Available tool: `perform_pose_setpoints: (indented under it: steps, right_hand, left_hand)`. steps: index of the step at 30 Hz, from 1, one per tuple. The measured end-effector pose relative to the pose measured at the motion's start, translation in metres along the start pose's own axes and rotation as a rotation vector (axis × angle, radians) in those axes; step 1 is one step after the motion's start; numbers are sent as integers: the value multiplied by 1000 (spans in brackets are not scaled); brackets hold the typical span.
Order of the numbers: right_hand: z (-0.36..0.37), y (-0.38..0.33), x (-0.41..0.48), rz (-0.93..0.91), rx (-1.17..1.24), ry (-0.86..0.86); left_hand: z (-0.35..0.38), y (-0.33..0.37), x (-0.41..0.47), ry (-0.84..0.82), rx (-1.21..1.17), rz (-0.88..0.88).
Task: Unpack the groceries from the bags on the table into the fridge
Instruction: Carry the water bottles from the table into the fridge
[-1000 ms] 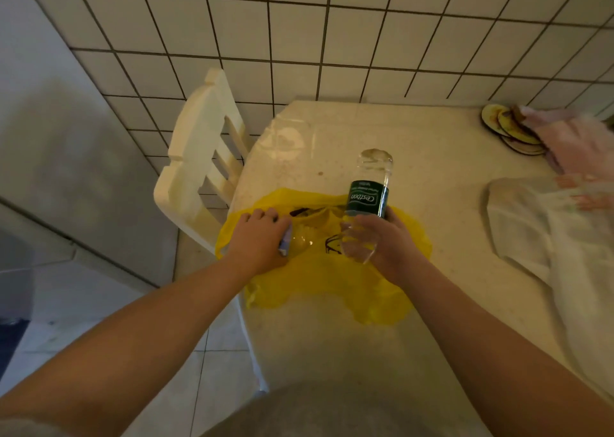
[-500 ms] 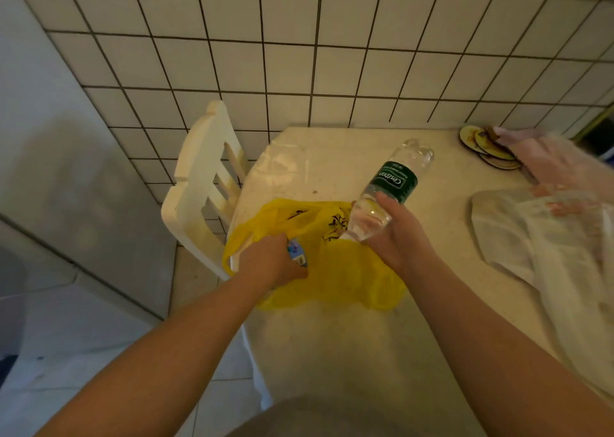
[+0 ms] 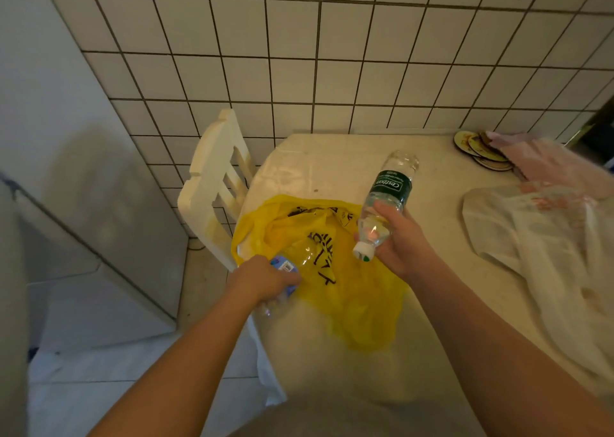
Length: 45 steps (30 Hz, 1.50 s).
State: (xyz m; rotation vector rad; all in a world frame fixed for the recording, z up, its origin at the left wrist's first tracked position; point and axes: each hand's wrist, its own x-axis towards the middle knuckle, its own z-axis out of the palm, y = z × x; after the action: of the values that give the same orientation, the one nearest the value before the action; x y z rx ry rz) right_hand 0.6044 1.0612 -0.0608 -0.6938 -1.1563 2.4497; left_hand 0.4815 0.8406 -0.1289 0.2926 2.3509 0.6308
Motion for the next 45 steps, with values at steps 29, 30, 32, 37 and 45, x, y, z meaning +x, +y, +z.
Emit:
perform_pose_setpoints:
  steps: [29, 30, 32, 37, 45]
  right_hand:
    - [-26, 114, -290, 94, -911, -237]
    - [-17, 123, -297, 81, -933, -245]
    - [2, 145, -310, 36, -958, -281]
    - [59, 207, -338, -111, -1014, -494]
    - [199, 319, -385, -193, -874, -785]
  left_hand:
    - [161, -203, -345, 287, -1110, -222]
    - [164, -214, -354, 308, -1122, -232]
    - [167, -235, -372, 353, -1118, -250]
    - [154, -293, -414, 474, -1125, -280]
    - [76, -420, -446, 707, -1201, -224]
